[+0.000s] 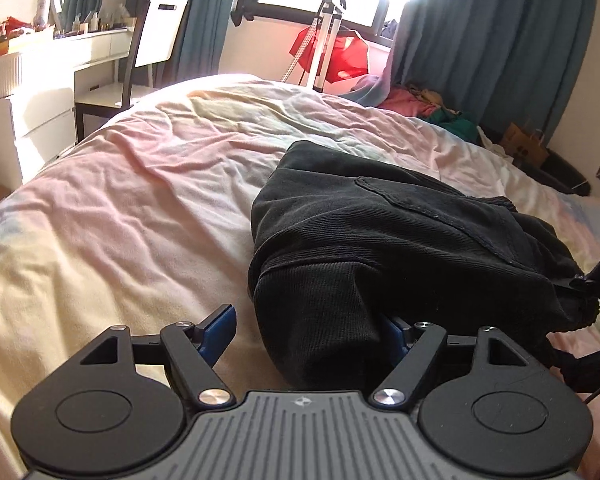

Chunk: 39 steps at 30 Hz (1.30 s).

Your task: Fold clothes

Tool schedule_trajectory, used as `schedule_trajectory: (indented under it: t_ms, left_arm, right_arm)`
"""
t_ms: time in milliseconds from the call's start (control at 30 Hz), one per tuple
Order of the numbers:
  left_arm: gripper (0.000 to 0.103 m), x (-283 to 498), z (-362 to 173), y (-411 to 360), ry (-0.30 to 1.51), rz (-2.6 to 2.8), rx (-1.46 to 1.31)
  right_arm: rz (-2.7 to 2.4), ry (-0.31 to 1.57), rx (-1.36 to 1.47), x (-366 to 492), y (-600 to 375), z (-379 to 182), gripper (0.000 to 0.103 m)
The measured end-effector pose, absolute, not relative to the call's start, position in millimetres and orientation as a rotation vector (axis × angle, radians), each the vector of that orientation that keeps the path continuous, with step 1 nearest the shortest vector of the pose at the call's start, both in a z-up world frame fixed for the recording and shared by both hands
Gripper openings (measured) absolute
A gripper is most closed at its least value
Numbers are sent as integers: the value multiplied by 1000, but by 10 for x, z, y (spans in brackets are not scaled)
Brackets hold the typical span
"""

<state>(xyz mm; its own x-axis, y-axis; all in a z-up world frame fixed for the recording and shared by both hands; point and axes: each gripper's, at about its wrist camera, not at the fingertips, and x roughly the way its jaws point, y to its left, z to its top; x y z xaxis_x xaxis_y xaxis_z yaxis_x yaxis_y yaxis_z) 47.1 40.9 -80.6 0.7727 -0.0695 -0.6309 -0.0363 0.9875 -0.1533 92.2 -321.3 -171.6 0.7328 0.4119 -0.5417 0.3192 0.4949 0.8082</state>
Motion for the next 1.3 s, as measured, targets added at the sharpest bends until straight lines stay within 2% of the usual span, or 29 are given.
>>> schedule_trajectory:
  t_ms: [100,167,267,500,700,800,933,1033,1067,1100,1300]
  left_arm:
    - [78,458,-804,424,693,-10,-173]
    - [79,449,-803,435,697,-4,-182]
    - [81,436,-802,450,701,5,-195]
    - [83,437,-793,555,700,34,-269]
    - [83,425,-769,572,711,17,-286]
    - [83,406,-714,601,717,11,-284]
    - [85,340,-546,873,709,-12,-395]
    - [93,358,-439,1083,700,-21,-461]
    - [99,404,-421,1144,702,-26,-477]
    - [103,451,-402,1205,705,-31,-494]
    - [103,1264,-866,1393,975,-186,-764]
  right_arm:
    - [100,783,1108,968,-3192,-1767,87]
    - [124,780,1126,998,-3178,-1801,97]
    - [177,772,1144,1056,-3147,-1827,99]
    - [362,619,1206,1000,-3152,-1629,99]
    - [291,763,1039,1126,-2985,-1688,98]
    - [279,793,1002,1145,-2940,-1692,97]
    - [249,799,1003,1120,-2957,-1665,81]
    - [234,796,1001,1064,-2965,-1641,72]
    - [234,791,994,1065,-2955,-1629,70]
    - [235,786,986,1067,-2945,-1616,70]
    - [237,773,973,1094,-2935,-1605,70]
